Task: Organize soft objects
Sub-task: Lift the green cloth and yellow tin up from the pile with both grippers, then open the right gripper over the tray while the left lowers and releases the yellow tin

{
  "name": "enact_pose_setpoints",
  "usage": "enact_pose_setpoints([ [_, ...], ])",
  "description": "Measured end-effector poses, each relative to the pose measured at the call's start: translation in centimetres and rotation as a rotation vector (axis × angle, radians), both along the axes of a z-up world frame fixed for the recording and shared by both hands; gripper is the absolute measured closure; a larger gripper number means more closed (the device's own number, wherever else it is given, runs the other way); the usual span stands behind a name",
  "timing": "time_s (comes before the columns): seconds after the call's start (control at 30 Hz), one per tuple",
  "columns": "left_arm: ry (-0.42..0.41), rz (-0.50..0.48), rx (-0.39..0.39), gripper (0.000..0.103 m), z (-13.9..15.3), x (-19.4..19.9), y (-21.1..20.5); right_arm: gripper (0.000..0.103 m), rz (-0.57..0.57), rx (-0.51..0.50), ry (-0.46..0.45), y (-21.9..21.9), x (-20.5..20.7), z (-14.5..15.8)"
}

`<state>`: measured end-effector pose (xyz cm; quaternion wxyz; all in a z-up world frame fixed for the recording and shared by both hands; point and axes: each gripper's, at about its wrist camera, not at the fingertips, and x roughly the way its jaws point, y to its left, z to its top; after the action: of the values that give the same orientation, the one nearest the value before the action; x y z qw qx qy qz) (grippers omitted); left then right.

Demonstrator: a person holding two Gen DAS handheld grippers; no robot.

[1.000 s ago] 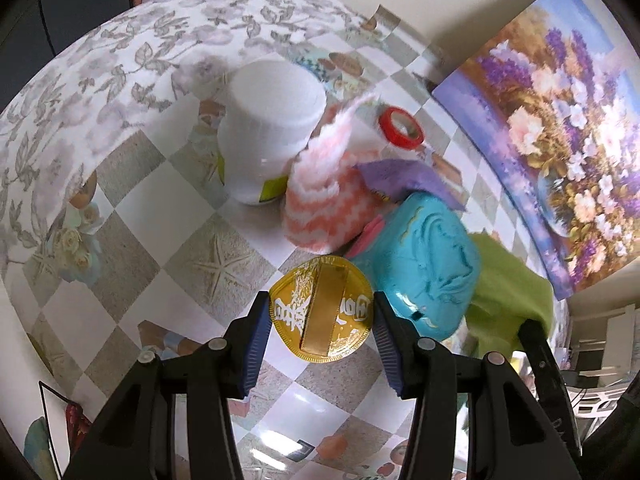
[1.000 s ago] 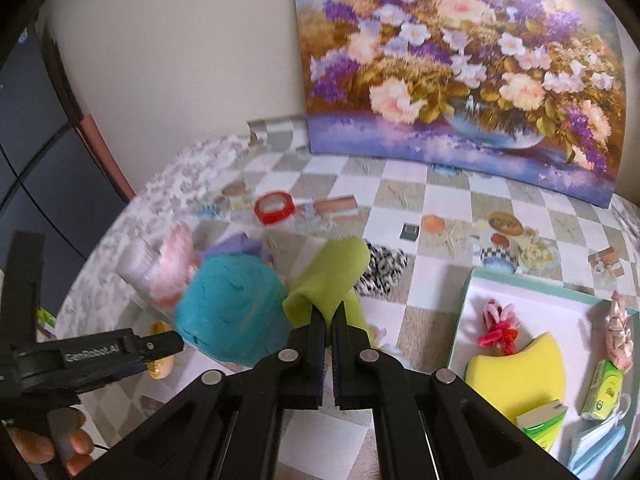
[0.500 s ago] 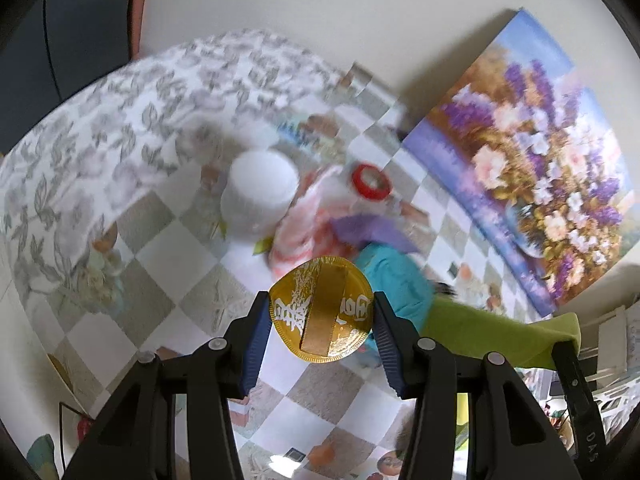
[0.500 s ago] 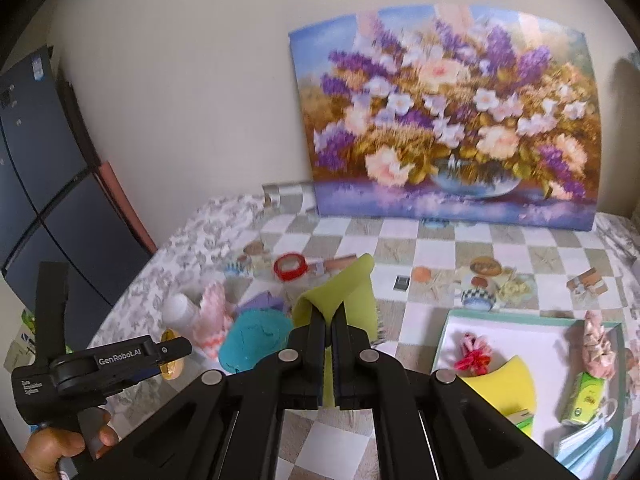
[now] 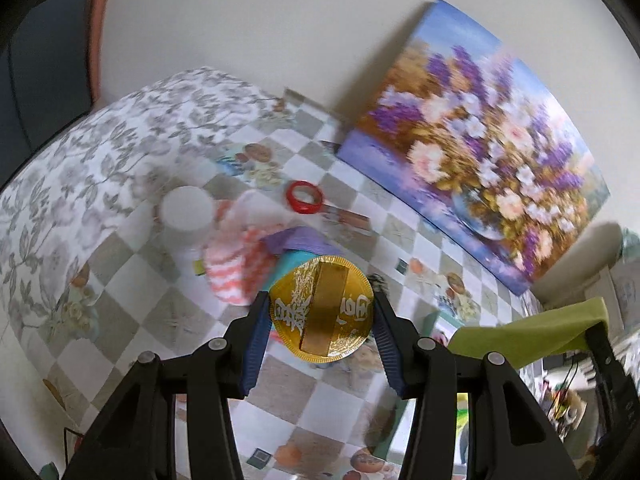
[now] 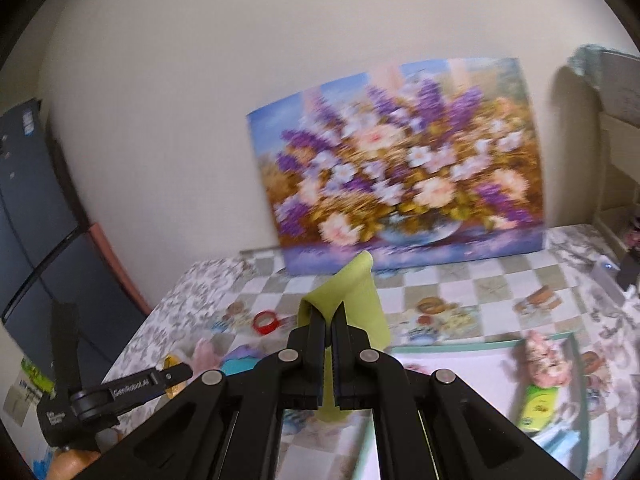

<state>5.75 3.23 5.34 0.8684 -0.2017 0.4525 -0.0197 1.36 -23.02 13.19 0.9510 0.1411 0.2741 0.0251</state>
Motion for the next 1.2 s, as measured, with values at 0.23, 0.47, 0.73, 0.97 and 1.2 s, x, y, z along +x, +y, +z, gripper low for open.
enact_pose_setpoints([
  [0.23,-0.033,-0.183,0.068,0.052,0.7,-0.3,-7.2,0.101,-0.170,-0.001,0.020,-5.8,-1.6,-0.1],
  [0.47,-0.040,-0.399,0.148,0.051,-0.1,-1.0,-15.8,0.101,-0.318,-0.025,0.064,-10.9,-3.5,-1.1],
  [0.73,-0.027,-0.565,0.178,0.051,-1.6,-1.7,-22.4,0.100,-0.388,-0.037,0.226,-15.0,-3.4,-4.4],
  [0.97,0.041,-0.650,0.189,0.051,-4.1,-0.4,-25.8,0.100,-0.357,0.061,0.476,-16.9,-1.4,-11.4],
  [1.2,0.092,-0.646,0.183,0.050,-6.6,1.7,-27.0,0.097,-0.299,0.041,0.594,-15.9,-0.1,-15.0],
])
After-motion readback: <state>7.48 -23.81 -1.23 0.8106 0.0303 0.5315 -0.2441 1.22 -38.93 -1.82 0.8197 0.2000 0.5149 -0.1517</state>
